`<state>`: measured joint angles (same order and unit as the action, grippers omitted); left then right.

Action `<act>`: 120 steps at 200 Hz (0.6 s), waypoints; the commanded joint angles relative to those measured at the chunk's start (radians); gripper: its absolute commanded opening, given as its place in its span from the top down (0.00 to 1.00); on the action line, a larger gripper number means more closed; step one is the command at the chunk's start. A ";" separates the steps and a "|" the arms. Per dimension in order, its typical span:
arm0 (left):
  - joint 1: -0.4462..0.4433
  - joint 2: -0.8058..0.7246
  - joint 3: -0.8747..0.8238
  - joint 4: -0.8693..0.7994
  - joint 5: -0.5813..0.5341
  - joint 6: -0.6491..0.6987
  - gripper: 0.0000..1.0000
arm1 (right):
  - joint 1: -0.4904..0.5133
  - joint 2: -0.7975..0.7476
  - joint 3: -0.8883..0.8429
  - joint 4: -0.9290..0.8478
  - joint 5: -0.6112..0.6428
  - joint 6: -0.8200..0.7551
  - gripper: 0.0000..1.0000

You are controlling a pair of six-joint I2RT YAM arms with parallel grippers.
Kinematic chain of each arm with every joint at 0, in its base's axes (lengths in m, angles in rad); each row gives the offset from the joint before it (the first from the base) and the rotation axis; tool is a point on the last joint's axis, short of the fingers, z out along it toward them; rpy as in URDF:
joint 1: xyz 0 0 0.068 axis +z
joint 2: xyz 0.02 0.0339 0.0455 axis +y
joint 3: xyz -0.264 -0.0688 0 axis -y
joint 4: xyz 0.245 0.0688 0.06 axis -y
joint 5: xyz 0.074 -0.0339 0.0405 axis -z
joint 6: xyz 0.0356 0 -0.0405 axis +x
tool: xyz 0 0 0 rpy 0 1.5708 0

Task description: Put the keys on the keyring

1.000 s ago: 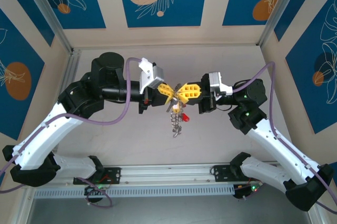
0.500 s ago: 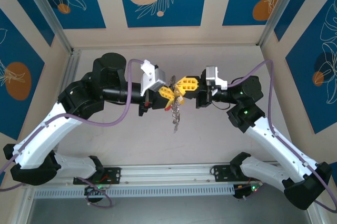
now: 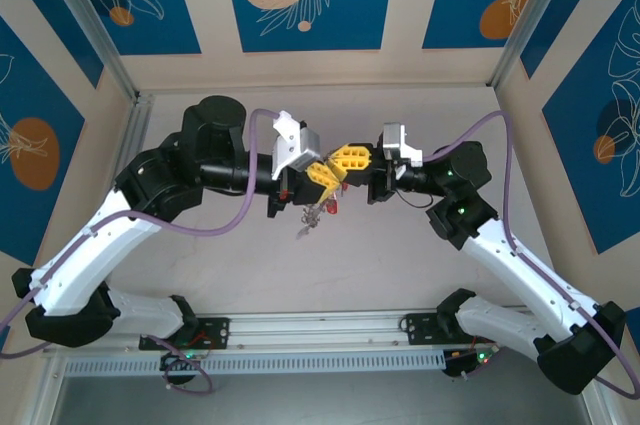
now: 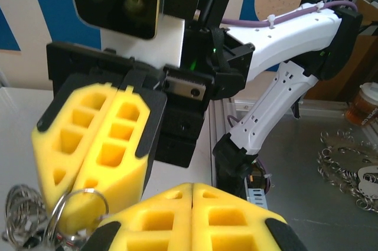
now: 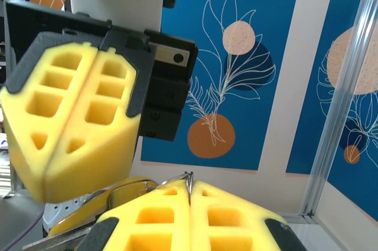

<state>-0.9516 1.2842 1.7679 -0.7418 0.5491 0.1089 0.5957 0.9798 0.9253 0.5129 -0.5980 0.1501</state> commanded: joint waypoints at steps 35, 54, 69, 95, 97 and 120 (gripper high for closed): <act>-0.009 -0.058 0.065 -0.078 -0.076 0.050 0.93 | -0.020 -0.037 -0.009 0.105 -0.035 0.050 1.00; -0.009 -0.059 0.095 -0.136 -0.144 0.069 0.92 | -0.020 -0.038 -0.002 0.110 -0.058 0.063 1.00; -0.008 -0.041 0.122 -0.177 -0.180 0.083 0.92 | -0.019 -0.035 0.008 0.110 -0.078 0.070 1.00; -0.009 -0.018 0.137 -0.189 -0.178 0.106 0.92 | -0.013 -0.030 0.021 0.104 -0.101 0.080 1.00; -0.009 -0.017 0.137 -0.188 -0.176 0.108 0.92 | -0.011 -0.030 0.022 0.105 -0.103 0.080 1.00; -0.008 0.003 0.142 -0.191 -0.153 0.123 0.92 | -0.005 -0.031 0.029 0.087 -0.107 0.077 1.00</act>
<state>-0.9516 1.2606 1.8881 -0.8978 0.3977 0.1928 0.5816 0.9642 0.9142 0.5690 -0.6891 0.2146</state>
